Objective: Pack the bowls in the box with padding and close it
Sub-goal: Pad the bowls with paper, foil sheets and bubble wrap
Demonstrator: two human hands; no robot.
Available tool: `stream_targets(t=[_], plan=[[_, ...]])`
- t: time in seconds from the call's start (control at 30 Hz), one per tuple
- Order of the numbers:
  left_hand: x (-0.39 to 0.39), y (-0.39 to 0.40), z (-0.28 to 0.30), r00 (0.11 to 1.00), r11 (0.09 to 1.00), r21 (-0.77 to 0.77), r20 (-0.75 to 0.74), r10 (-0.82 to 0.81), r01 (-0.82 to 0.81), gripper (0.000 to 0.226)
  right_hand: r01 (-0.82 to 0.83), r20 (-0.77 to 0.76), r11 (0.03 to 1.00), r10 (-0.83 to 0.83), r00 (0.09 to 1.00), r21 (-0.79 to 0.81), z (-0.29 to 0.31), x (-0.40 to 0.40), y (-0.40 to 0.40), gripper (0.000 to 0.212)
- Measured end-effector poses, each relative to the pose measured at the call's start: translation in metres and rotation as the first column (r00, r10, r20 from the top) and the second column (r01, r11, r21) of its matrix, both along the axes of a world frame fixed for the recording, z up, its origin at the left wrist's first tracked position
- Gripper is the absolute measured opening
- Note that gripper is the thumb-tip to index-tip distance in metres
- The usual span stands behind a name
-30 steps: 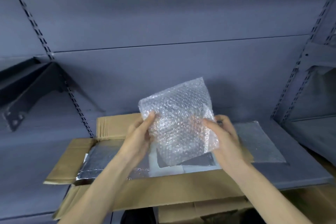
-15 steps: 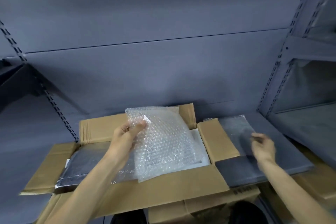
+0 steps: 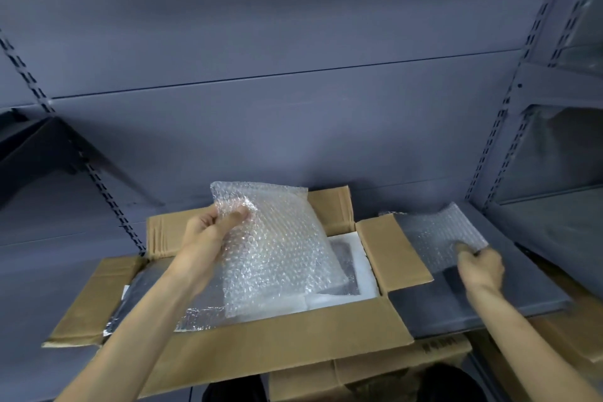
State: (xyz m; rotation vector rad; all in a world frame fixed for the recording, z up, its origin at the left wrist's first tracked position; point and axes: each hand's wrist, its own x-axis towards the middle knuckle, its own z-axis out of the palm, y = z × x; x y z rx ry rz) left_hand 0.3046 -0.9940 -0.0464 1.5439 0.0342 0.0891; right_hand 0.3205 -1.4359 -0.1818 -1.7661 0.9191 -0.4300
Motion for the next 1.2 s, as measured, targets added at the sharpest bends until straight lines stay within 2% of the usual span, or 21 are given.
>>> stream_targets(t=[0.1,0.23,0.37,0.43,0.5,0.57,0.6,0.63,0.7,0.77,0.87,0.97,1.07,1.13,1.2], plan=[[-0.003,0.012,0.015,0.998,1.000,-0.020,0.065,0.015,-0.013,0.023,-0.050,0.173,0.997,0.059,0.983,-0.052,0.033,0.009,0.024,0.035],[-0.009,0.035,0.033,0.993,0.999,-0.040,0.115,0.039,-0.034,0.011,-0.154,0.337,0.967,0.217,0.916,-0.203,0.082,0.014,0.065,0.032],[-0.015,0.058,0.041,0.986,0.998,0.008,0.156,0.062,-0.064,0.028,-0.216,0.513,0.948,0.309,0.801,-0.235,0.117,0.005,0.113,0.028],[-0.021,0.068,0.044,0.982,0.995,0.057,0.175,0.069,-0.080,0.024,-0.276,0.605,0.940,0.341,0.720,-0.202,0.129,-0.006,0.133,0.023],[-0.029,0.082,0.041,0.985,0.989,0.098,0.143,0.095,-0.110,0.007,-0.372,0.685,0.920,0.352,0.638,-0.127,0.137,-0.016,0.148,0.016],[-0.035,0.095,0.039,0.988,0.983,0.110,0.066,0.140,-0.147,0.043,-0.522,0.765,0.852,0.302,0.569,0.052,0.141,-0.024,0.157,0.009],[-0.037,0.101,0.036,0.986,0.980,0.110,0.035,0.161,-0.164,0.049,-0.589,0.789,0.792,0.256,0.559,0.160,0.140,-0.027,0.161,0.010],[-0.040,0.105,0.034,0.984,0.977,0.123,0.000,0.178,-0.177,0.051,-0.629,0.793,0.738,0.219,0.568,0.247,0.139,-0.031,0.163,0.012],[-0.038,0.112,0.024,0.973,0.952,0.215,-0.030,0.230,-0.218,0.055,-0.635,0.756,0.694,0.202,0.623,0.338,0.131,-0.036,0.166,0.014],[-0.034,0.120,0.013,0.962,0.908,0.341,-0.032,0.272,-0.245,0.060,-0.613,0.698,0.692,0.219,0.682,0.382,0.116,-0.041,0.165,0.014],[-0.027,0.128,-0.004,0.968,0.834,0.516,-0.033,0.247,-0.195,0.080,-0.566,0.596,0.708,0.253,0.762,0.423,0.092,-0.051,0.163,0.022],[-0.020,0.131,-0.017,0.973,0.710,0.689,-0.028,0.230,-0.148,0.105,-0.594,0.477,0.721,0.407,0.779,0.356,0.080,-0.061,0.163,0.022],[-0.017,0.133,-0.024,0.971,0.518,0.840,0.044,0.236,-0.164,0.117,-0.569,0.314,0.791,0.494,0.811,0.223,0.075,-0.068,0.164,0.028],[-0.016,0.132,-0.023,0.970,0.437,0.874,0.133,0.202,-0.211,0.115,-0.562,0.229,0.822,0.531,0.816,0.096,0.079,-0.073,0.165,0.044],[-0.017,0.126,-0.019,0.965,0.335,0.907,0.215,0.152,-0.255,0.100,-0.566,0.171,0.824,0.560,0.811,-0.013,0.084,-0.078,0.167,0.068]])
